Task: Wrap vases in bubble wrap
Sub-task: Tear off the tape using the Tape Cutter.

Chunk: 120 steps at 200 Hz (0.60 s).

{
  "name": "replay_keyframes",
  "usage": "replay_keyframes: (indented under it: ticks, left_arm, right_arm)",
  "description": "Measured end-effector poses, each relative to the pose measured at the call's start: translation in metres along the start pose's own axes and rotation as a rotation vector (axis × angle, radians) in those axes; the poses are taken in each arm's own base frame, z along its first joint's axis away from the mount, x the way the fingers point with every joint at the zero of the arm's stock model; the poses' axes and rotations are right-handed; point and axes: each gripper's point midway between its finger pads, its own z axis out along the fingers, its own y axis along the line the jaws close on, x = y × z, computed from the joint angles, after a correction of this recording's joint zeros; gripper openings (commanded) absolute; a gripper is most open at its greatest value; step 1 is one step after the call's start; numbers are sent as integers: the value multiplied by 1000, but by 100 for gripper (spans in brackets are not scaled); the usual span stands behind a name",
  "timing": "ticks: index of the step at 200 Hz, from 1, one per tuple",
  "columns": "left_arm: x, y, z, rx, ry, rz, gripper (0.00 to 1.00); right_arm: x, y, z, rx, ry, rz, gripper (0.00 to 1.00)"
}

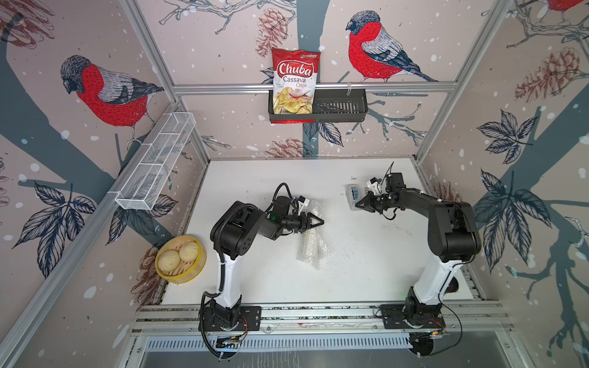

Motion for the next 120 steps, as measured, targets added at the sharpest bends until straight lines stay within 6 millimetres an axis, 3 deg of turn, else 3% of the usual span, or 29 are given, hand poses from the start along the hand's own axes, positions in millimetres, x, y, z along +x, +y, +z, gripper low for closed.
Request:
replay_keyframes:
  ticks: [120]
  left_arm:
    - [0, 0, 0, 1, 1, 0, 32]
  right_arm:
    - [-22, 22, -19, -18, -72, -15, 1]
